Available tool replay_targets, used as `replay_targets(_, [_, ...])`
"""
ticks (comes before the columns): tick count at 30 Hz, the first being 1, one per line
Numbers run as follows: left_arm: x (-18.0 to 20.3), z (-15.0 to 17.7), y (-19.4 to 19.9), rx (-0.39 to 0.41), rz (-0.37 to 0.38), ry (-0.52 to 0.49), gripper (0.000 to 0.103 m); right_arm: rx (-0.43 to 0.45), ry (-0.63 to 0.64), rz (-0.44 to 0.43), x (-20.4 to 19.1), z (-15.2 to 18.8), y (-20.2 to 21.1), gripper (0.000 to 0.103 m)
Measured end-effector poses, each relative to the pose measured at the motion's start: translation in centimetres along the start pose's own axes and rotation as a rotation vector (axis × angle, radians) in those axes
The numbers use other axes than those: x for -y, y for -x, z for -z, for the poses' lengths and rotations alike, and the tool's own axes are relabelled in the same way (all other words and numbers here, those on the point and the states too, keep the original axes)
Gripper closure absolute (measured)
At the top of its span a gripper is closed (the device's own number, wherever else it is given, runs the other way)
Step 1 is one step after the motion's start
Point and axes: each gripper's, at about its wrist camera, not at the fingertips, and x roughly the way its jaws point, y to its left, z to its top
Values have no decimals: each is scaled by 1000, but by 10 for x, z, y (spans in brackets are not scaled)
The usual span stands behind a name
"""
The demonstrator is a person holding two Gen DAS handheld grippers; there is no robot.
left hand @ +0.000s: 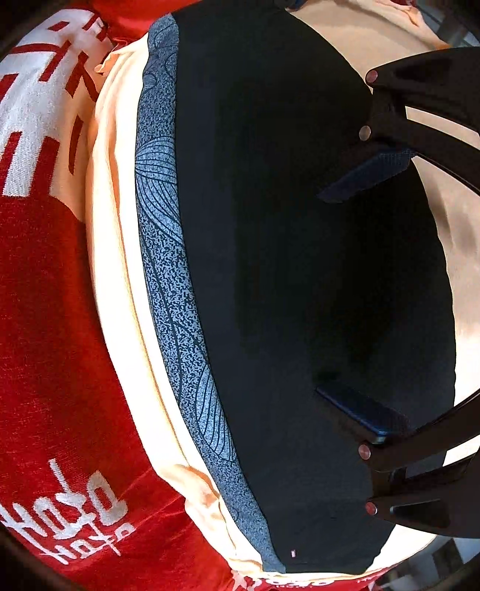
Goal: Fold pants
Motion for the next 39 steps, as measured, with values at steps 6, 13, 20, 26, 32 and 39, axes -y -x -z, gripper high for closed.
replay_targets(6, [4, 1, 2, 4, -9, 3, 5, -90, -22, -179, 8, 20, -9, 63])
replay_targets(13, [11, 5, -1, 12, -20, 2, 2, -119, -56, -314, 21, 25, -34, 63])
replay_targets(20, [2, 2, -8, 16, -22, 2, 2, -50, -149, -429, 36, 16, -44, 63])
replay_targets(26, [10, 7, -8, 31, -25, -3, 2, -1, -123, -463, 19, -3, -61, 62])
replay_targets(32, [21, 8, 14, 45, 23, -4, 26, -58, -97, -412, 7, -11, -48, 88])
replay_targets(39, [68, 6, 27, 96, 194, -45, 32, 4, 112, -390, -39, -10, -7, 89])
